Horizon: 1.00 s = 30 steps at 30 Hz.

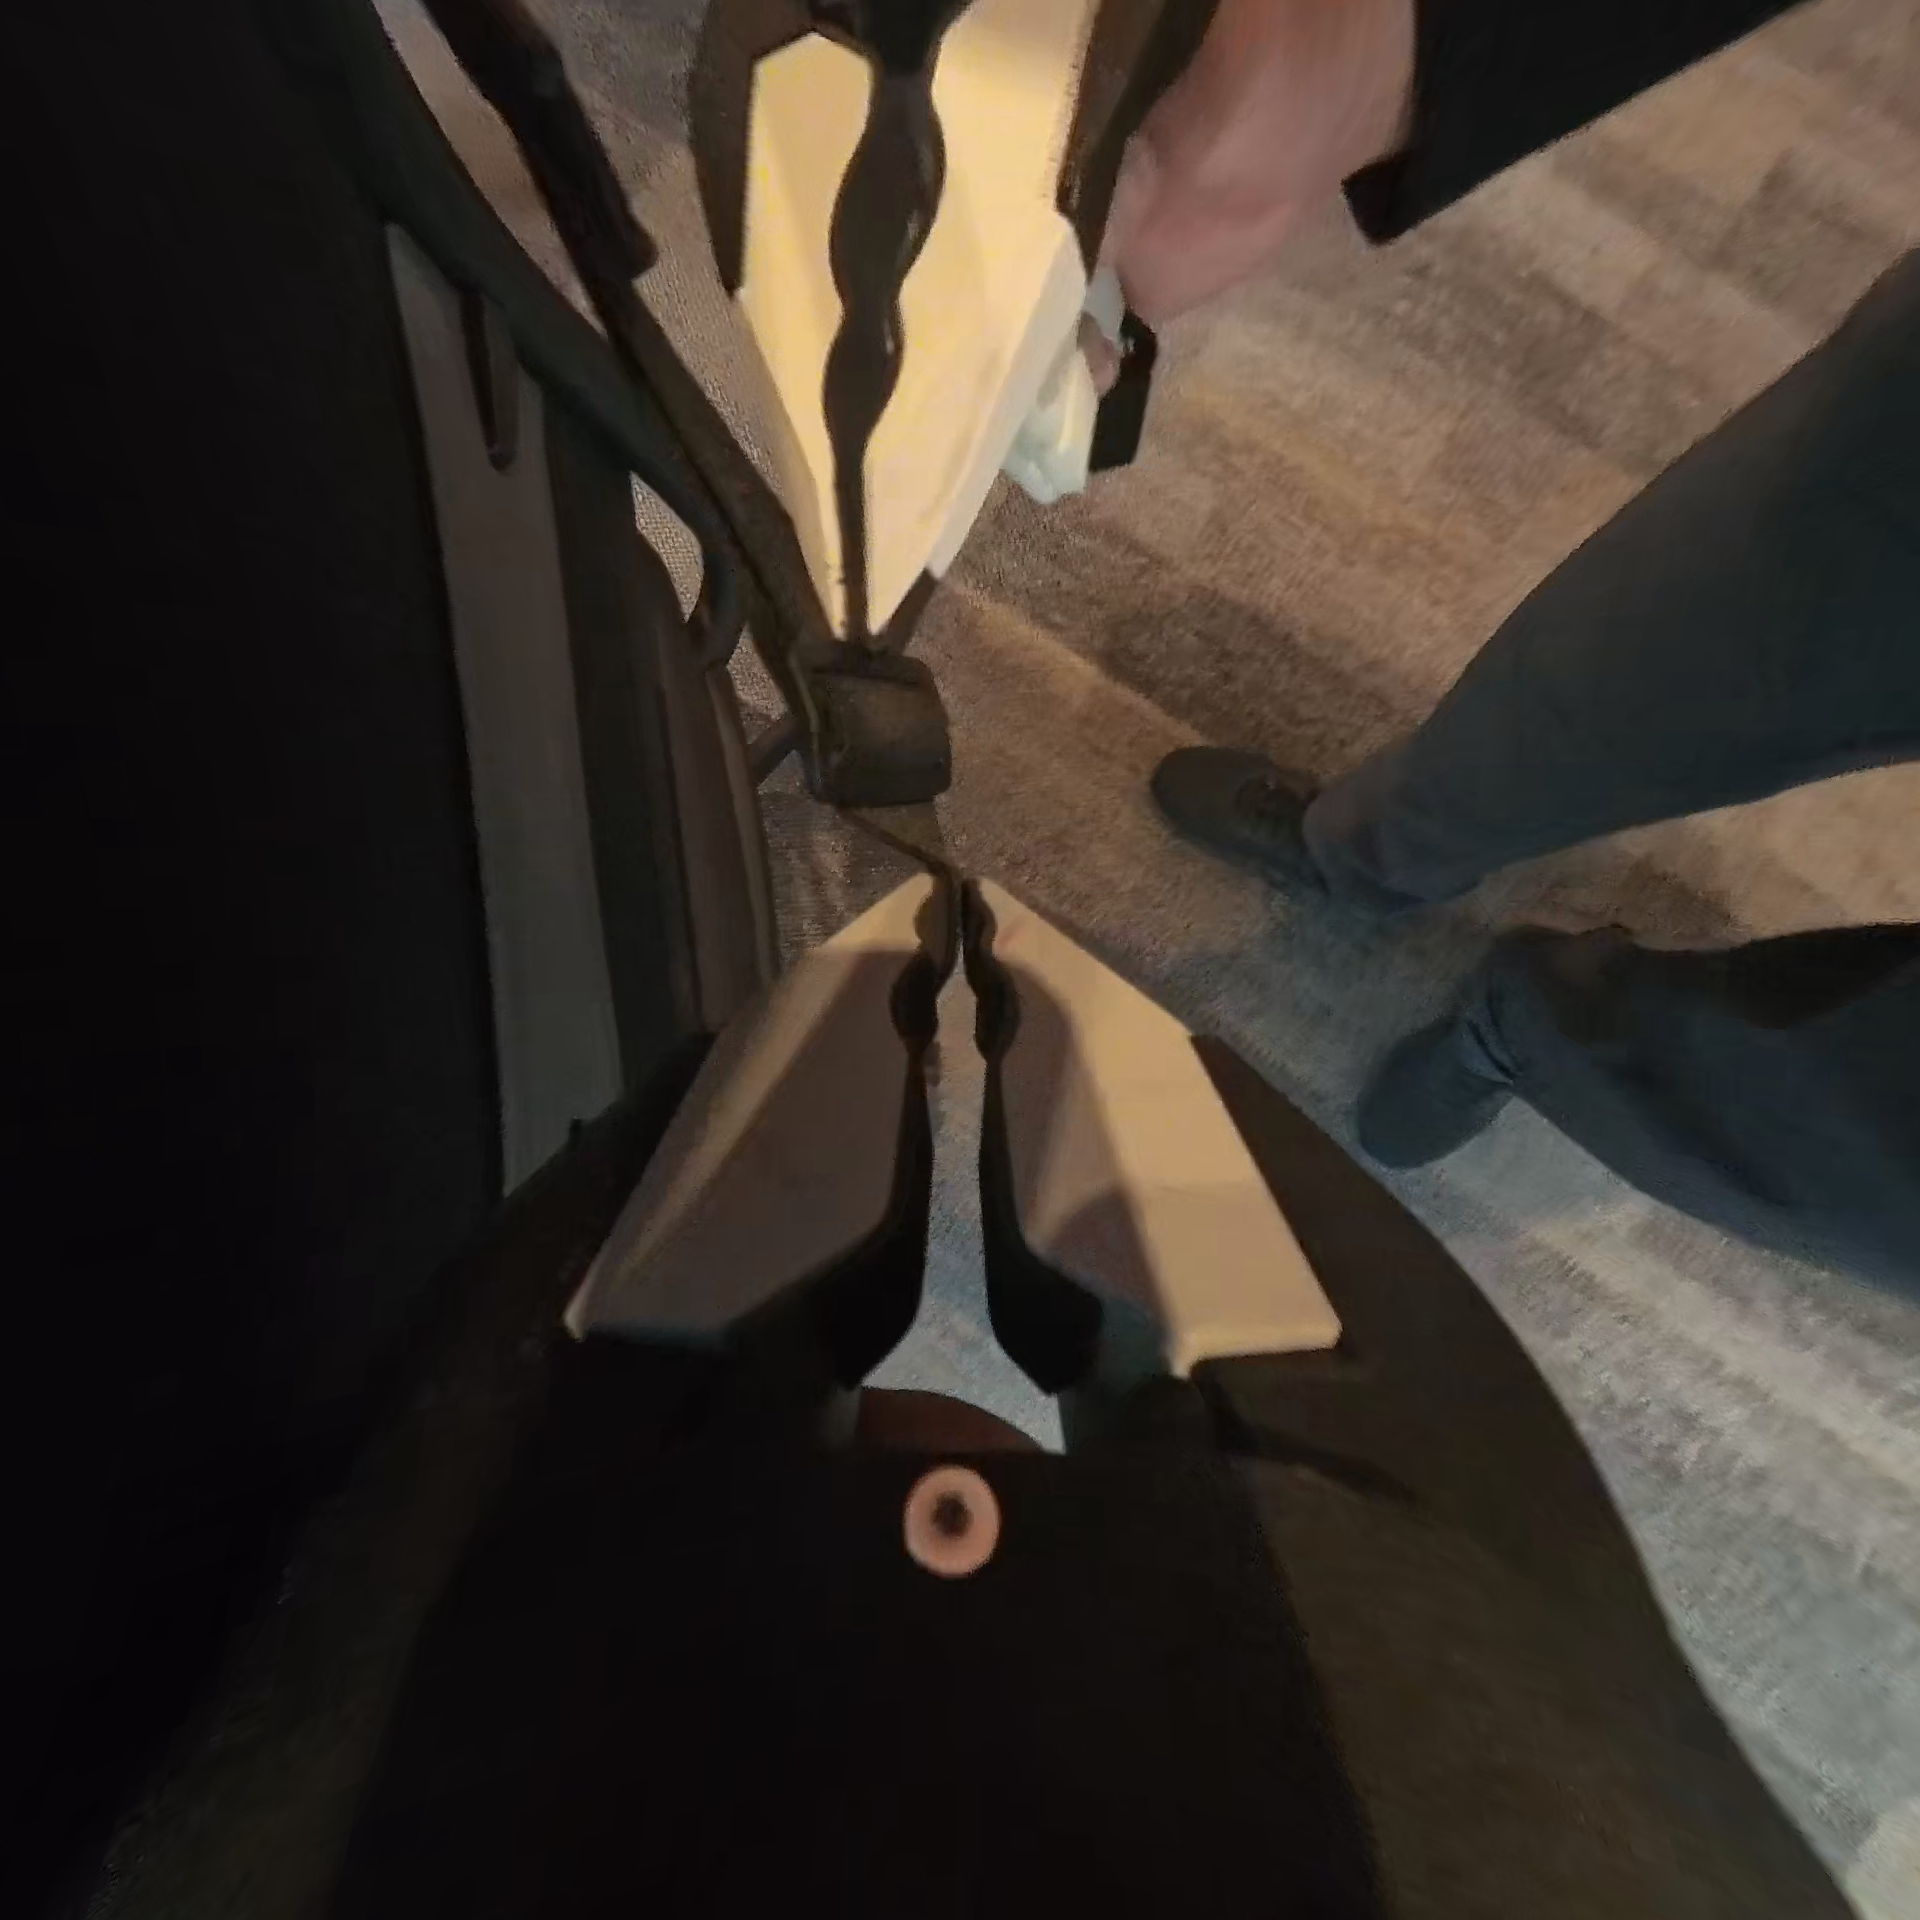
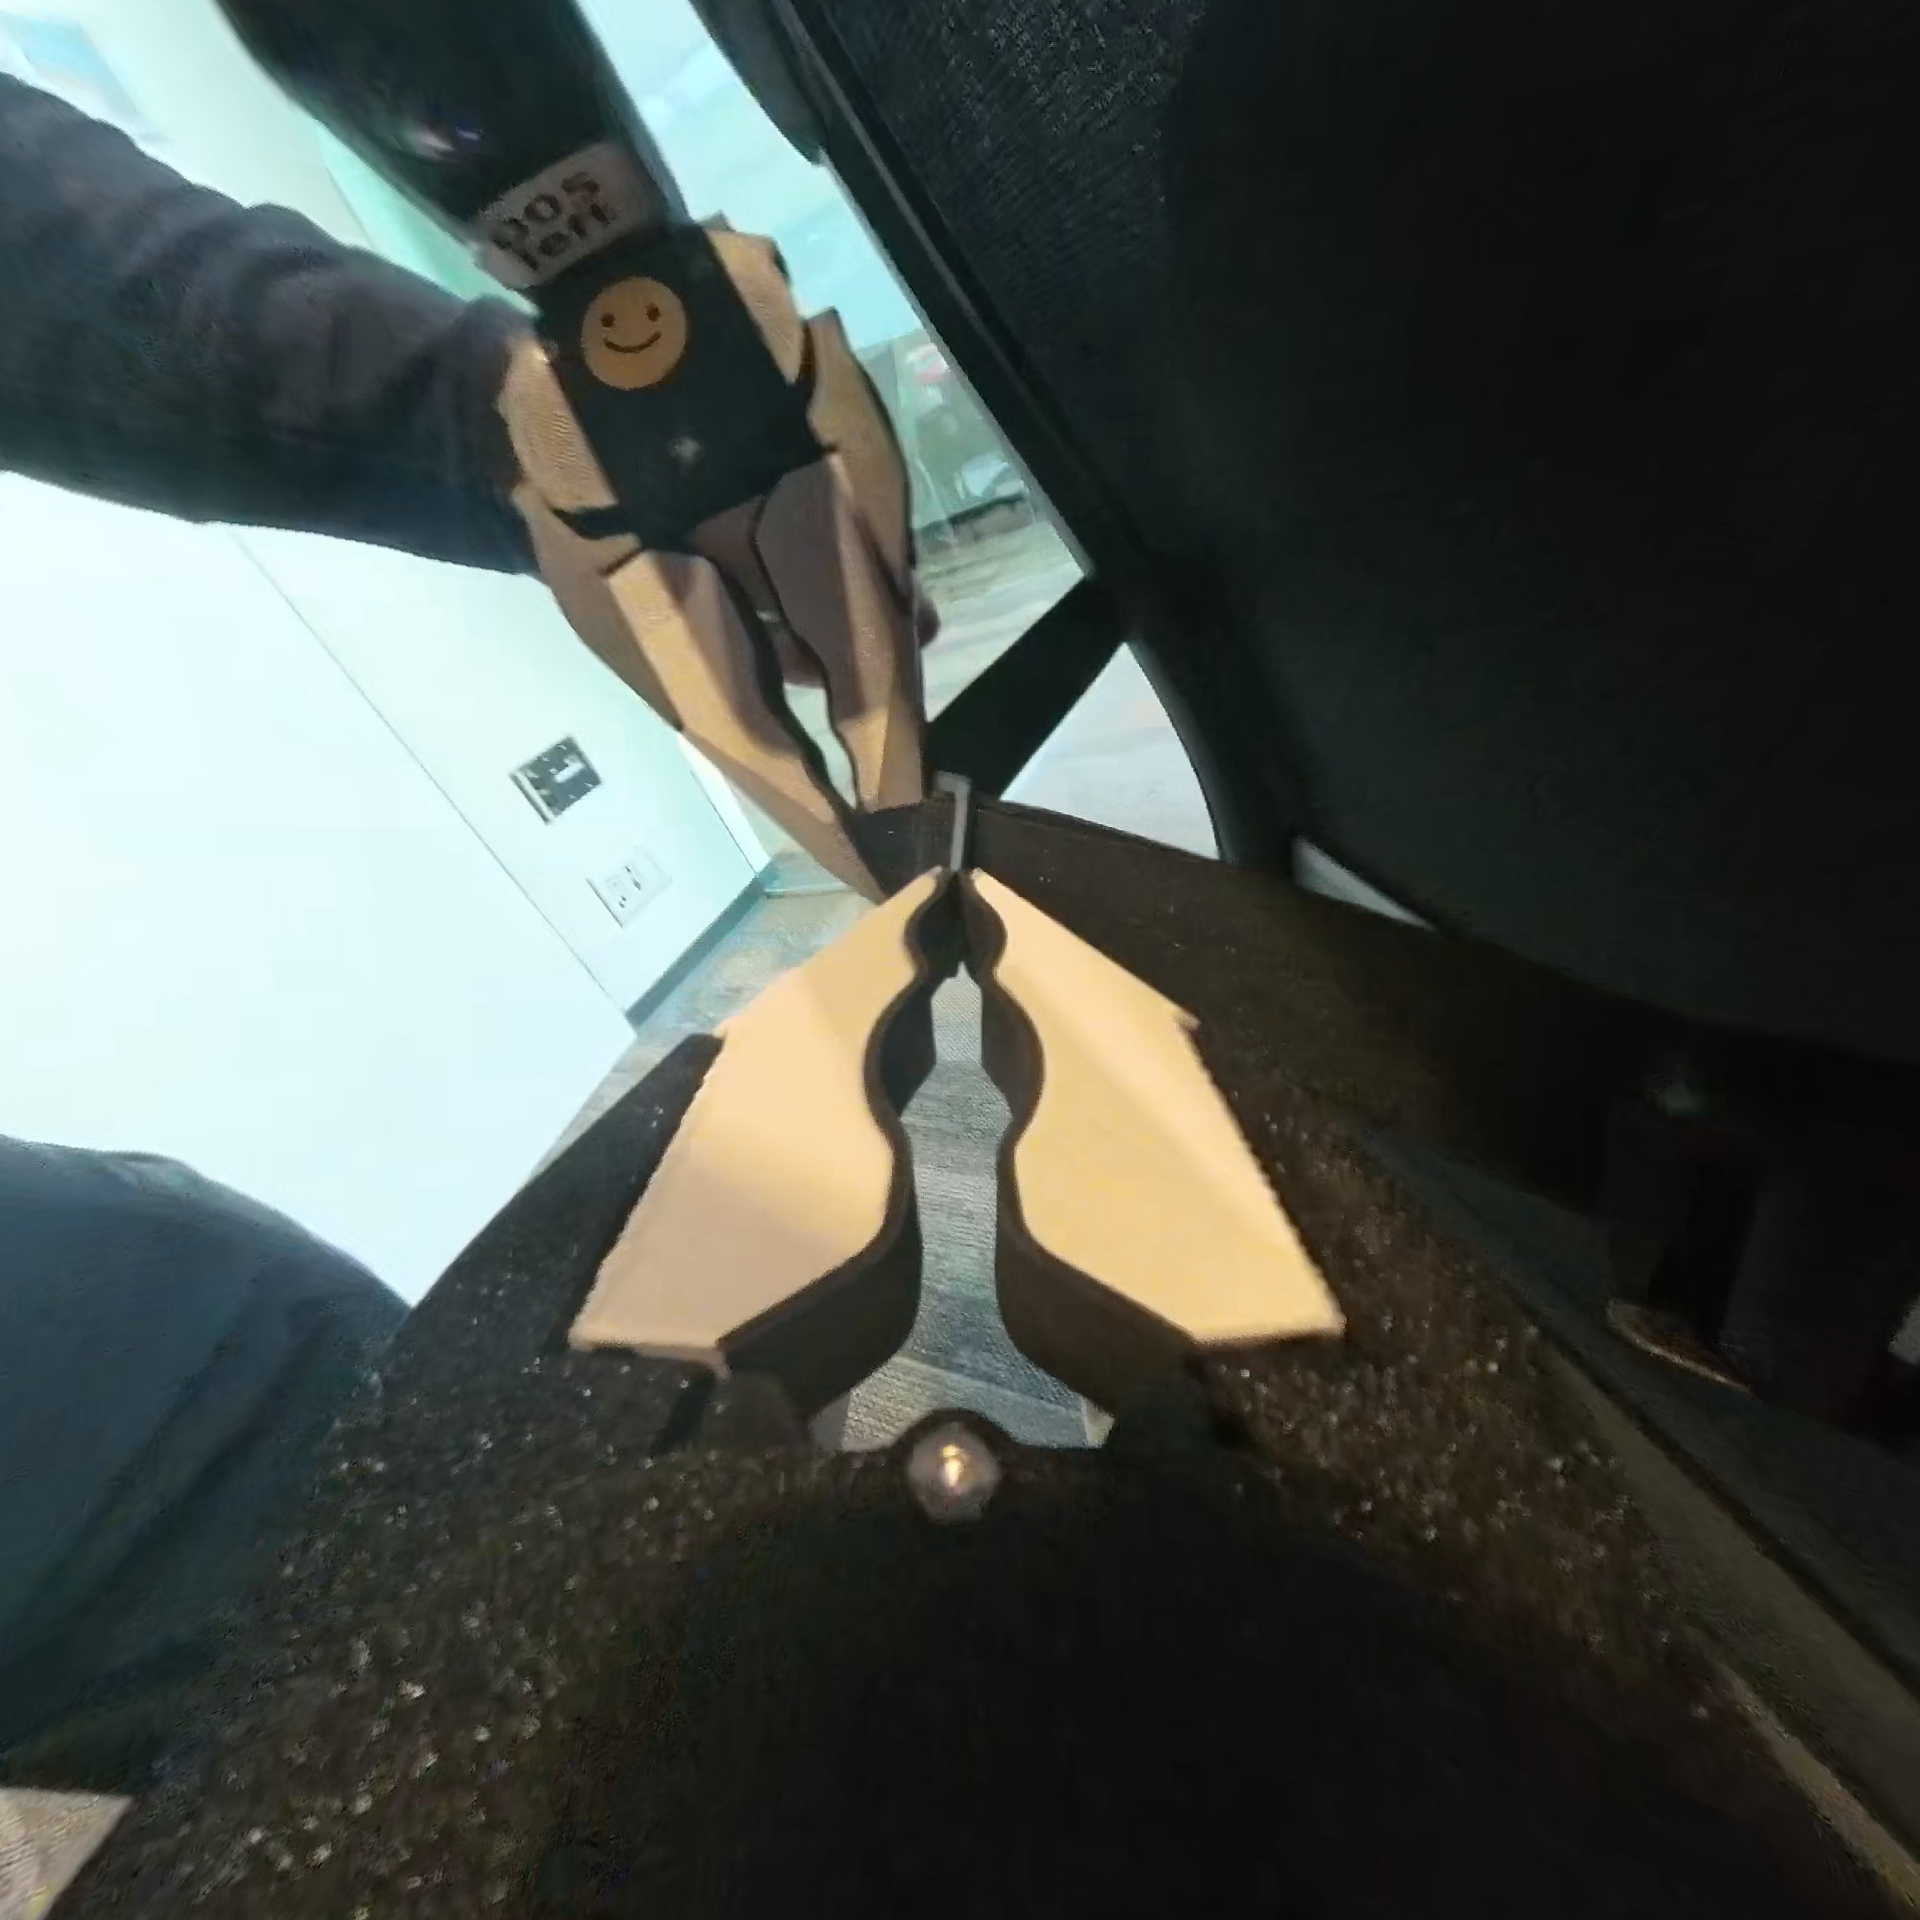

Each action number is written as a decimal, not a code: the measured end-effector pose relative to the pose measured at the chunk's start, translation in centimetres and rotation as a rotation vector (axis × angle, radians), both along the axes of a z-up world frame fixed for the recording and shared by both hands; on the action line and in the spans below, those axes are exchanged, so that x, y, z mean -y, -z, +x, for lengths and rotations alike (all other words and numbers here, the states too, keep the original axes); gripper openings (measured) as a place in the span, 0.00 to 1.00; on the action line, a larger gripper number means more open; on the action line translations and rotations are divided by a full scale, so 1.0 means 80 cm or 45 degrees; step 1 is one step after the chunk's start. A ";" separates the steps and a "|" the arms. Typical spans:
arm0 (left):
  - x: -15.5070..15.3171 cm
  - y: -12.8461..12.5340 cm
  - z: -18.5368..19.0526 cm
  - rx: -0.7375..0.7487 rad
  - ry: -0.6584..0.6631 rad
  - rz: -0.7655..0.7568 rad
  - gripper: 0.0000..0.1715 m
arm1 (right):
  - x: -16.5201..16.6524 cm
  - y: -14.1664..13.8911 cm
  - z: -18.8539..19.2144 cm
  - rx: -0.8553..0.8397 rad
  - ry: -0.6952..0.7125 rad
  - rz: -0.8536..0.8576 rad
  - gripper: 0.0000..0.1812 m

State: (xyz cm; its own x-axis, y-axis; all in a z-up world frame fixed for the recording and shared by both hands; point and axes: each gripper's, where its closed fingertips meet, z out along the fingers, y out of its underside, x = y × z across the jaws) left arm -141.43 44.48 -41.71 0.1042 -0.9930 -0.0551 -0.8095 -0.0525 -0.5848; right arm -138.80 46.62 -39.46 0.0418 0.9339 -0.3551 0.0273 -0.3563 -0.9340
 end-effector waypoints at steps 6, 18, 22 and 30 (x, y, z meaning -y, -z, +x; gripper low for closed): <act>0.003 -0.003 -0.006 -0.018 0.103 0.060 0.00 | -0.010 0.004 -0.010 0.008 -0.008 -0.074 0.01; 0.025 -0.006 -0.053 0.099 0.214 0.047 0.00 | 0.008 0.001 -0.065 0.095 -0.108 -0.056 0.00; 0.016 0.000 -0.069 0.106 0.145 0.061 0.00 | 0.015 -0.001 -0.068 0.066 -0.136 -0.056 0.00; -0.049 0.004 -0.063 0.115 -0.095 0.124 0.00 | 0.030 0.018 -0.081 0.188 -0.084 -0.040 0.00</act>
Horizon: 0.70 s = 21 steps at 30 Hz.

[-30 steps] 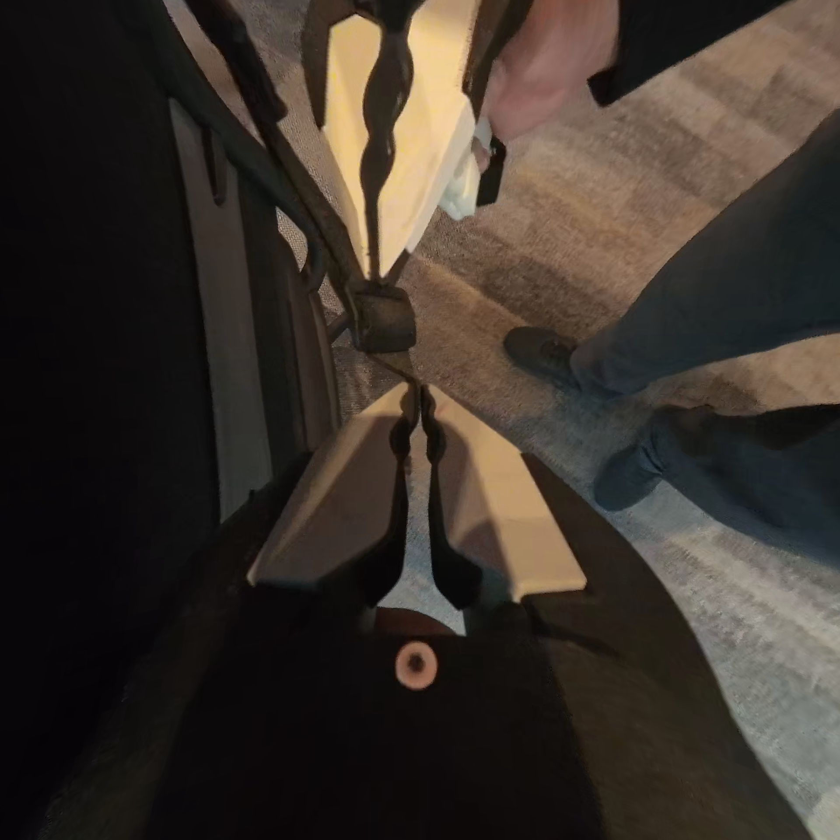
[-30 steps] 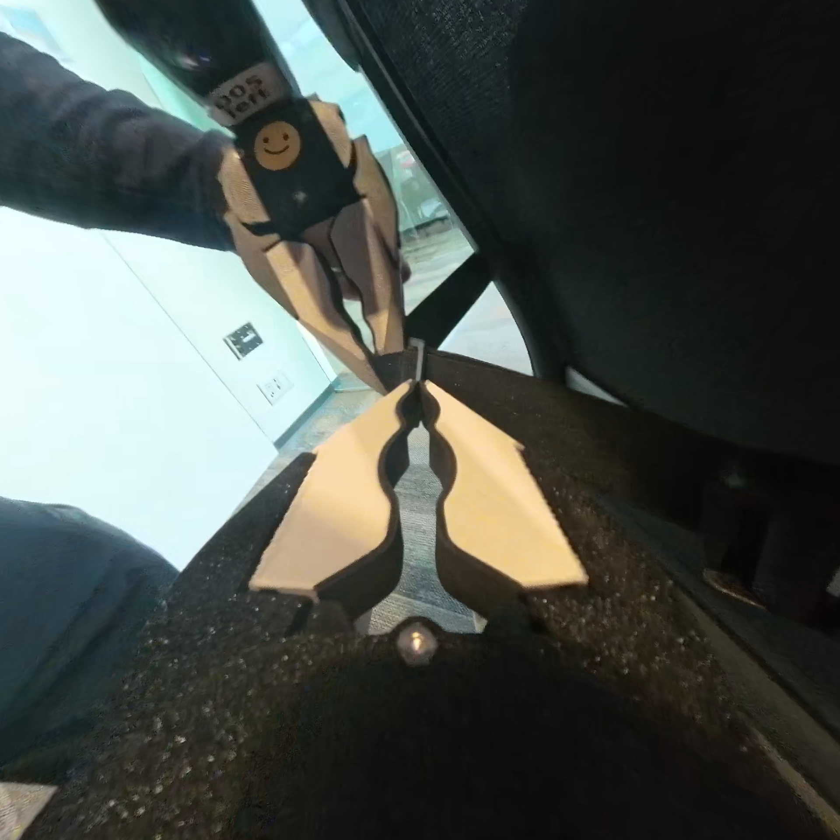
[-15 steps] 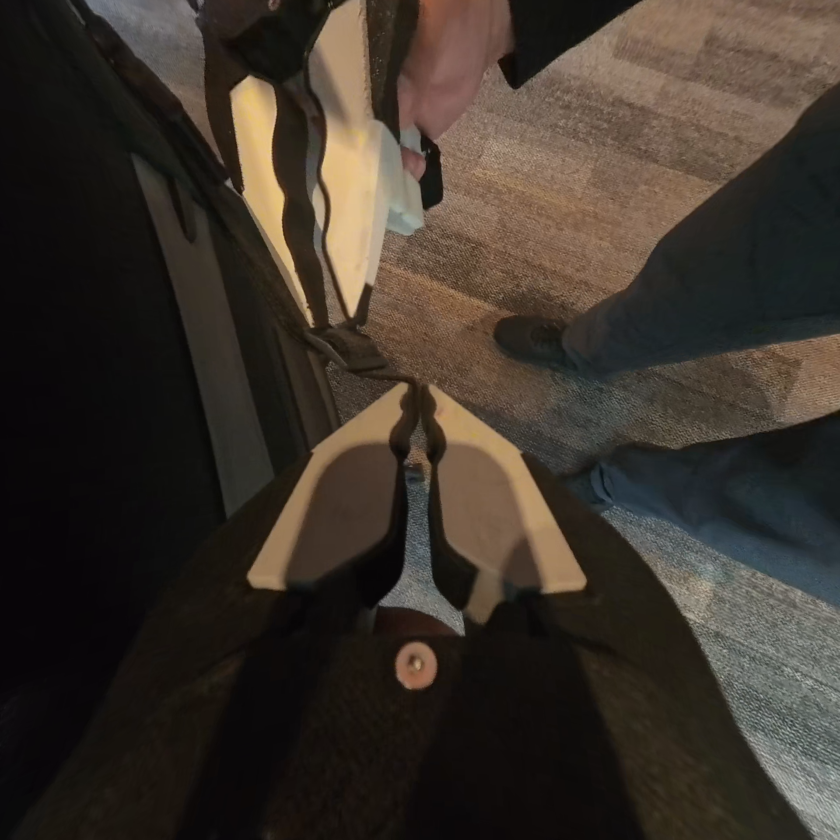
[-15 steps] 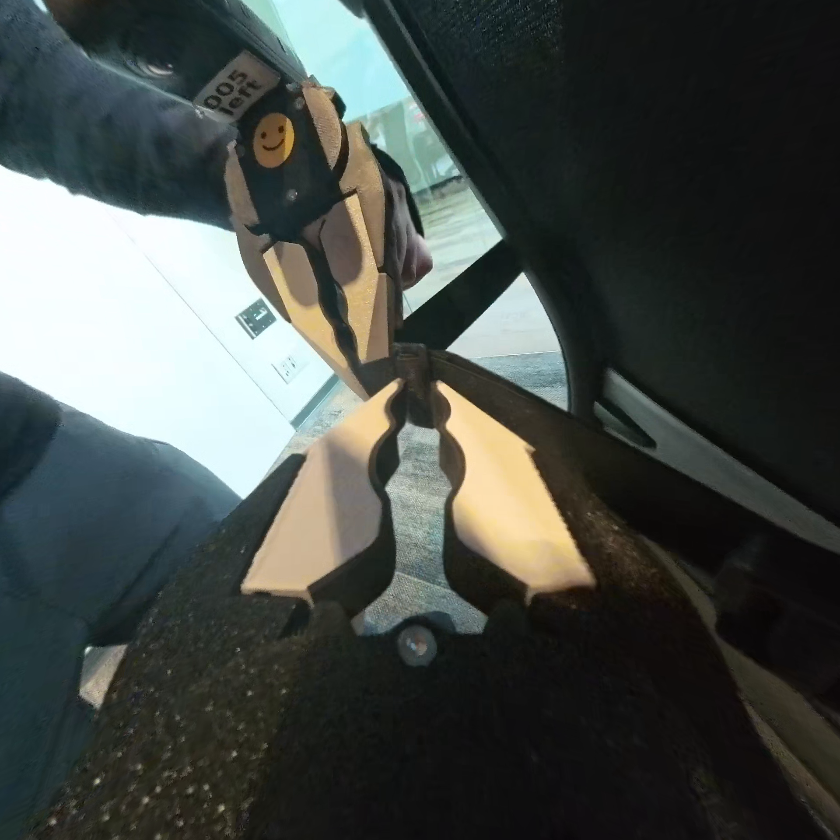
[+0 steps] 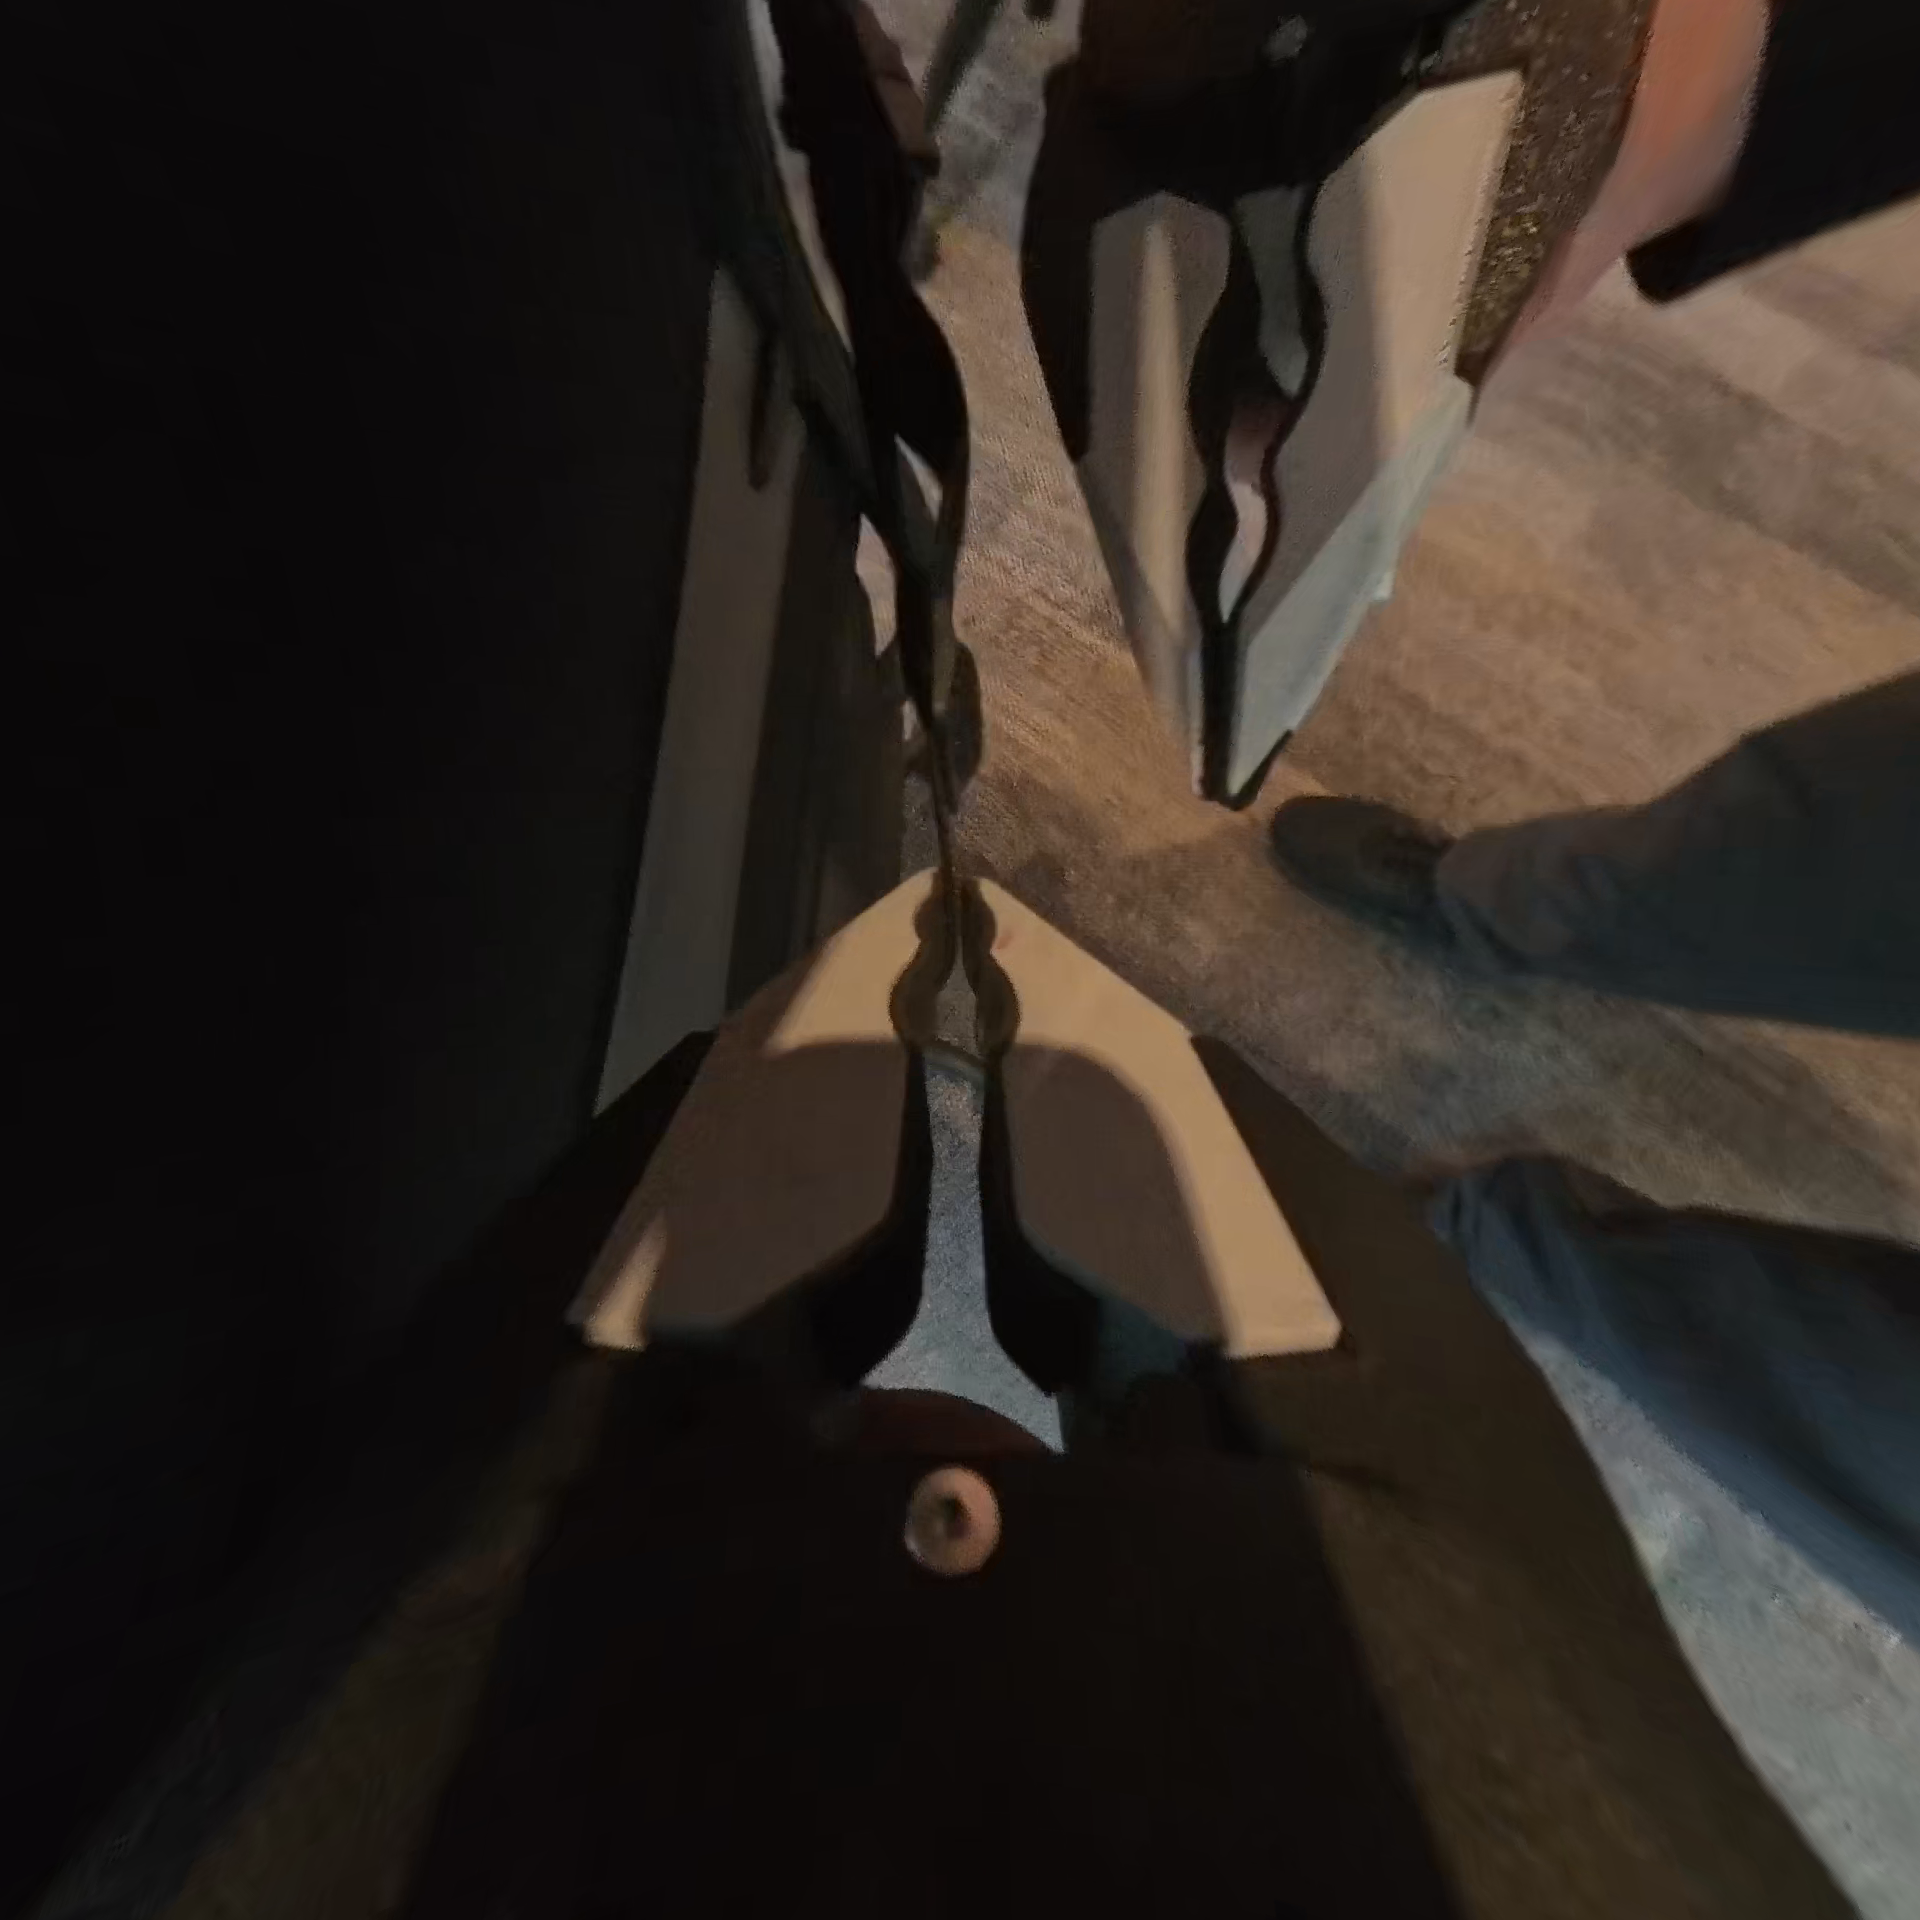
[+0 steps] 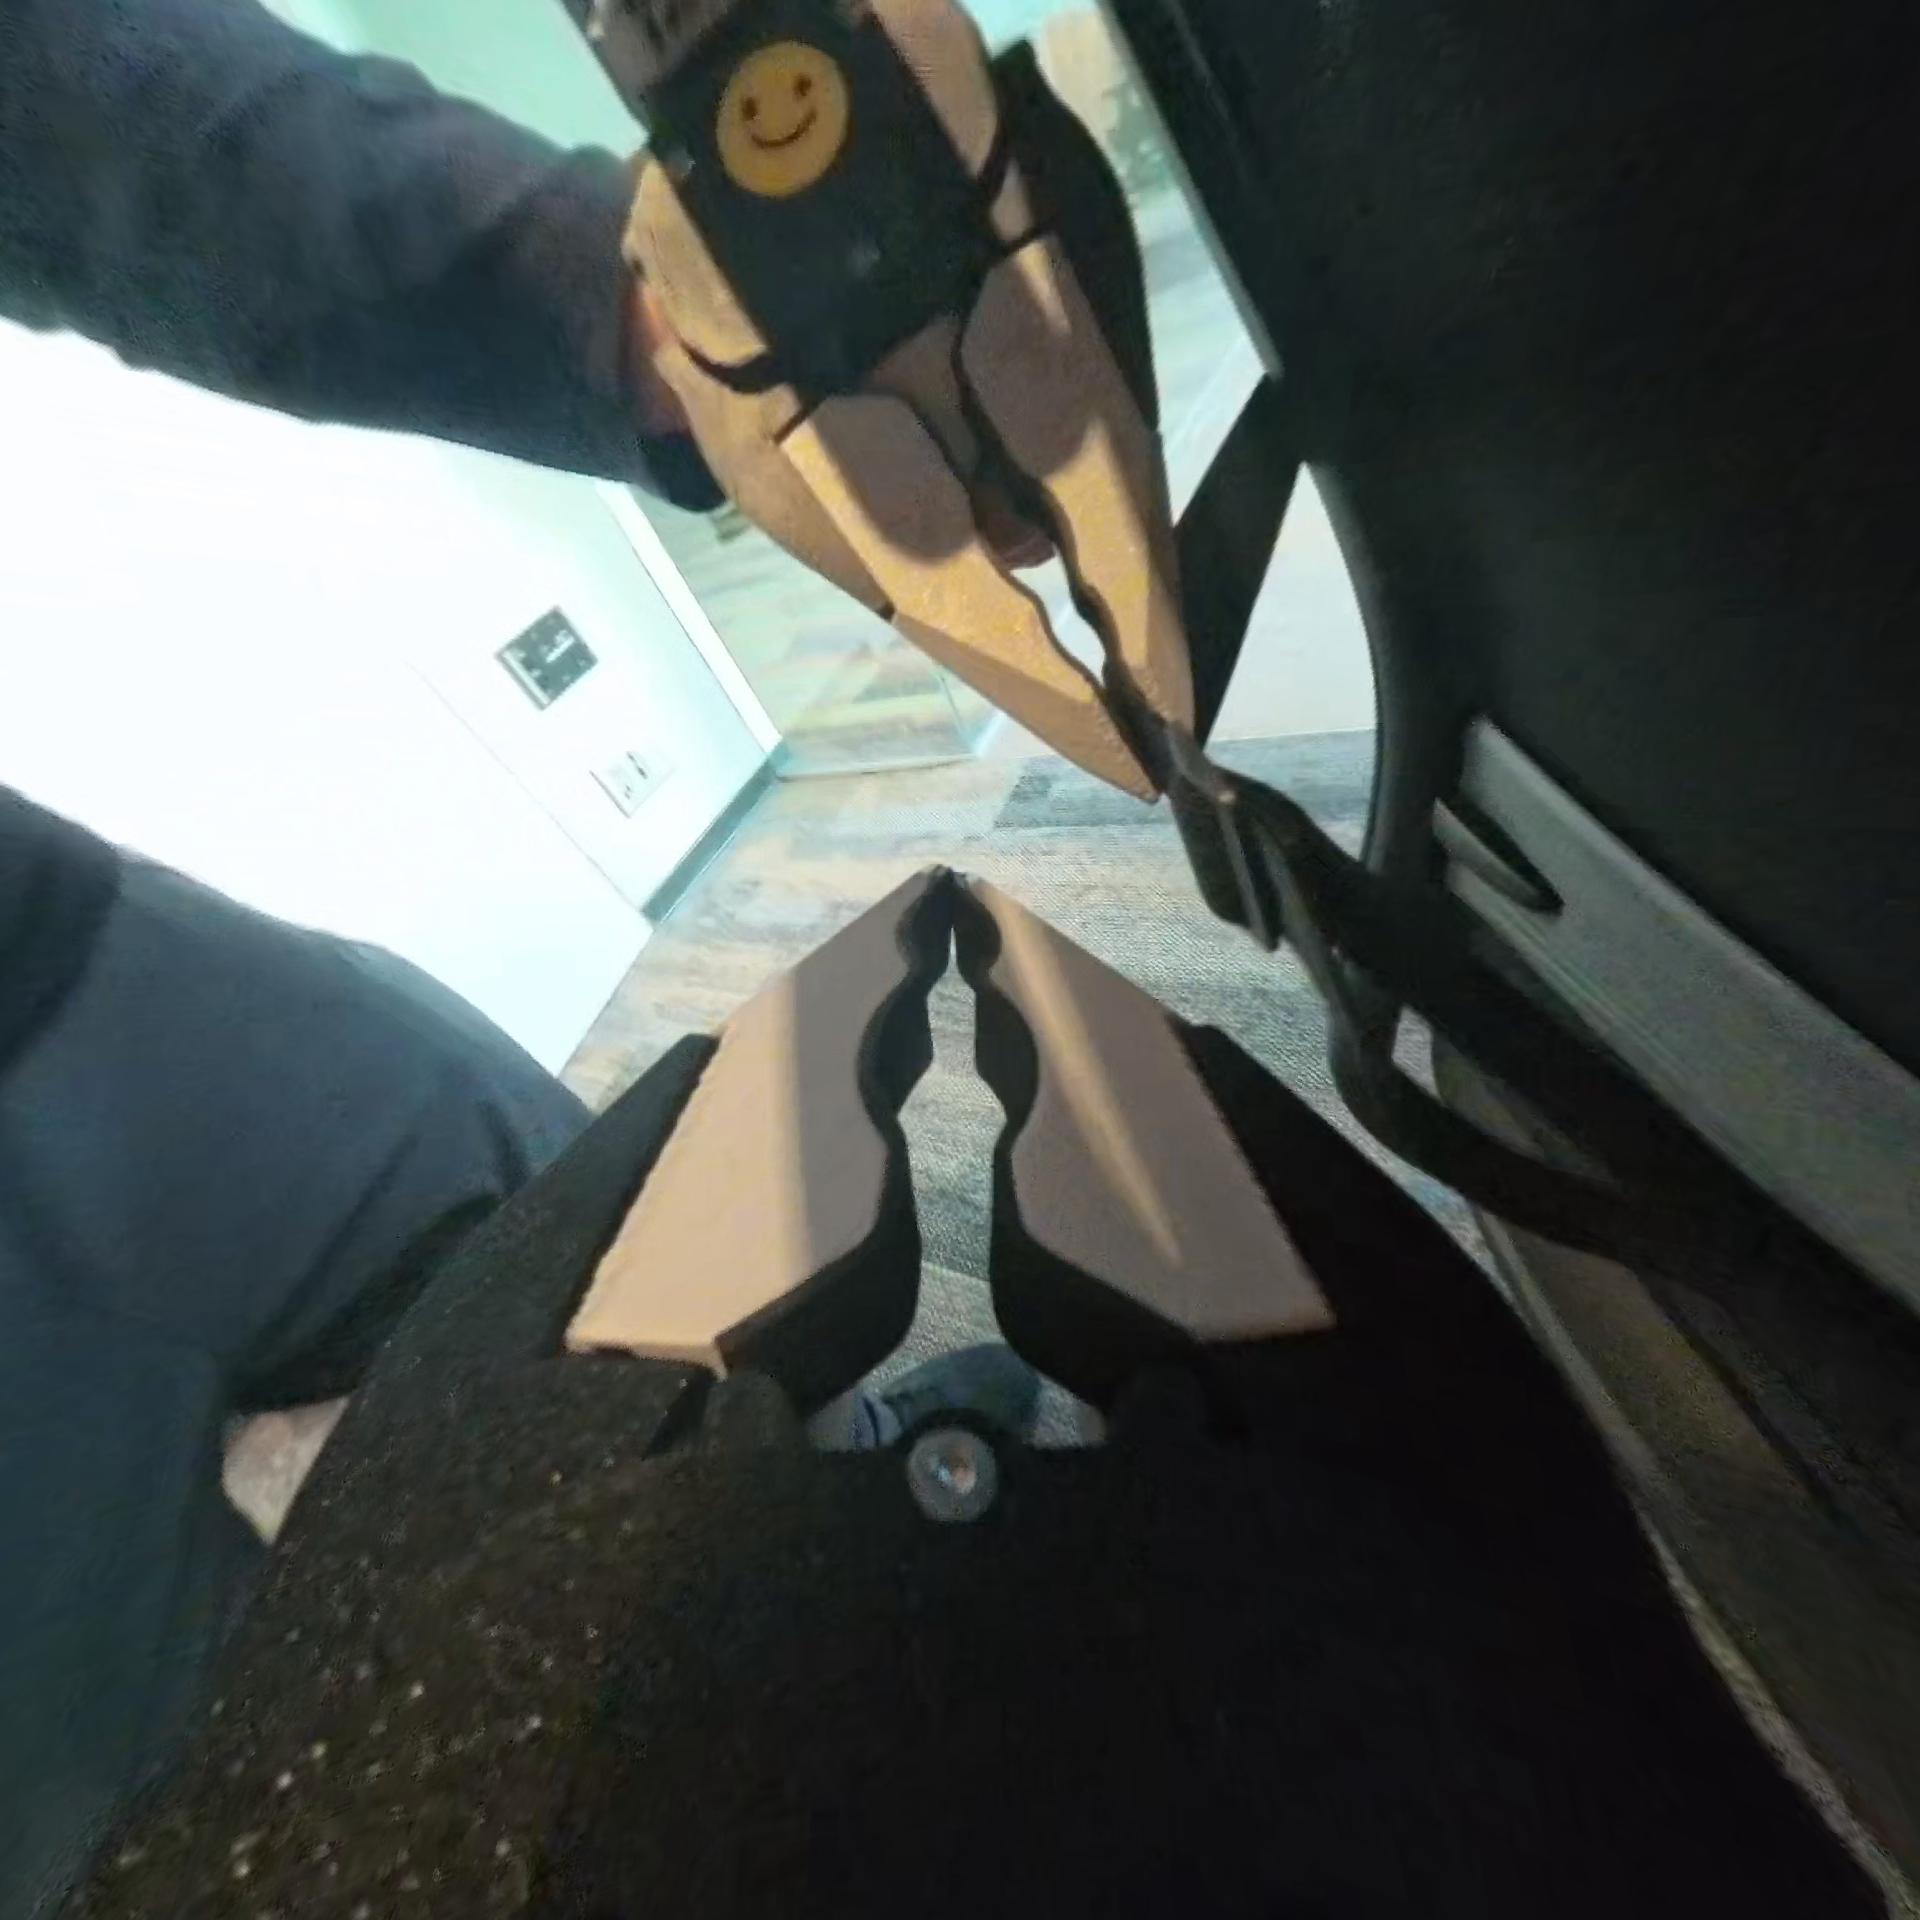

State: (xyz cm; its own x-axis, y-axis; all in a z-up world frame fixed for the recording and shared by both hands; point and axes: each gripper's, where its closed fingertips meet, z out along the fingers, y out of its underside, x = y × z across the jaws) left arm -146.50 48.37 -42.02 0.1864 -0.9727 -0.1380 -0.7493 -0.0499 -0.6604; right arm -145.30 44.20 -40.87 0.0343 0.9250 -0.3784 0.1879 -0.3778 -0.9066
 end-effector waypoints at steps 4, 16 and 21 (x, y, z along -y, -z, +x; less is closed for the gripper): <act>0.008 0.002 -0.008 -0.005 0.074 0.024 0.00 | -0.021 -0.005 0.019 -0.139 0.219 -0.235 0.00; 0.016 0.009 -0.005 -0.011 0.097 -0.021 0.00 | -0.061 0.001 0.013 -0.739 0.686 -0.939 0.23; 0.014 0.011 -0.006 -0.039 0.109 0.005 0.00 | -0.065 0.005 0.011 -0.800 0.773 -0.996 0.22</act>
